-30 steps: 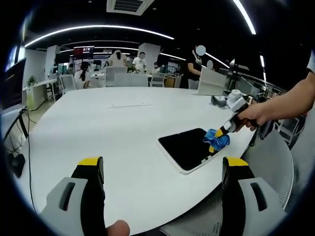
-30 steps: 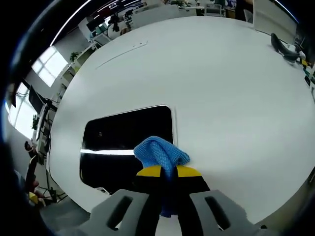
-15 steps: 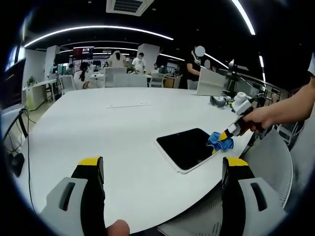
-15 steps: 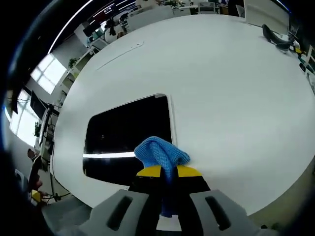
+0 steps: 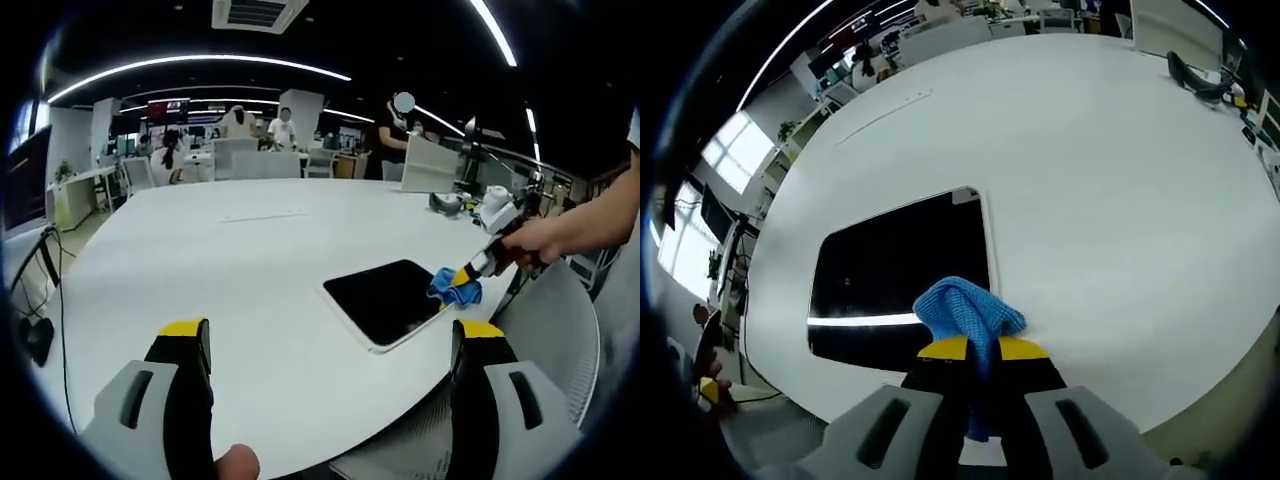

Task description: Wipe the mirror surface with the cleaning cloth until all visible marks leave the cleaned area.

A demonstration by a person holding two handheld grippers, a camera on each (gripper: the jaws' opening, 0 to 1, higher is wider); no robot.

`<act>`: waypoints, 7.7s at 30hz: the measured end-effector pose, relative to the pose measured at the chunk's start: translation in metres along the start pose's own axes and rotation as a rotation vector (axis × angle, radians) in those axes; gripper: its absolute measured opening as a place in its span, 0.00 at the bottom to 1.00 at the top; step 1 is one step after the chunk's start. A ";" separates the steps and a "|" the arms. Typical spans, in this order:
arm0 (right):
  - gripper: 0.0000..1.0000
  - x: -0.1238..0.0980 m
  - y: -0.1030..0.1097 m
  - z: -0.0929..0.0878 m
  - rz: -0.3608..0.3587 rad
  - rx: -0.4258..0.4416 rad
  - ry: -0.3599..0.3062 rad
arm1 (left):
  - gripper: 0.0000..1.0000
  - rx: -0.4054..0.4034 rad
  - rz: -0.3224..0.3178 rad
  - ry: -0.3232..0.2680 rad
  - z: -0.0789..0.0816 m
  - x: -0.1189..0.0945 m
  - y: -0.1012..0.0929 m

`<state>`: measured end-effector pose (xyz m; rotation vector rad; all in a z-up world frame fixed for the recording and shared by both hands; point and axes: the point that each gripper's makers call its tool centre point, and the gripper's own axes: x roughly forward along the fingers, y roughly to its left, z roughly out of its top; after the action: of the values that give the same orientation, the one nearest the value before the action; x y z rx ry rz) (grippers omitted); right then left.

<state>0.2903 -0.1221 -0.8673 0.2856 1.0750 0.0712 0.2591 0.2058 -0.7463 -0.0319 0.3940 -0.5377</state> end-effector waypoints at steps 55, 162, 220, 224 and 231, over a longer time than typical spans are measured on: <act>0.02 0.030 0.105 -0.013 0.090 -0.003 0.080 | 0.99 0.028 -0.045 0.026 0.000 0.011 0.007; 0.02 0.092 0.189 0.077 0.136 -0.353 0.116 | 0.99 0.016 -0.062 0.059 -0.005 0.045 0.009; 0.02 0.069 0.154 0.040 0.106 -0.262 0.114 | 0.99 0.050 -0.066 0.044 0.002 0.036 0.000; 0.02 0.066 0.154 0.034 0.112 -0.267 0.109 | 0.99 0.054 -0.065 0.045 0.000 0.033 -0.001; 0.02 0.058 0.154 0.023 0.120 -0.257 0.100 | 0.99 0.050 -0.056 0.044 0.000 0.031 0.001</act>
<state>0.3507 0.0326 -0.8663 0.1144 1.1337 0.3316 0.2836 0.1909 -0.7578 0.0166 0.4232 -0.6040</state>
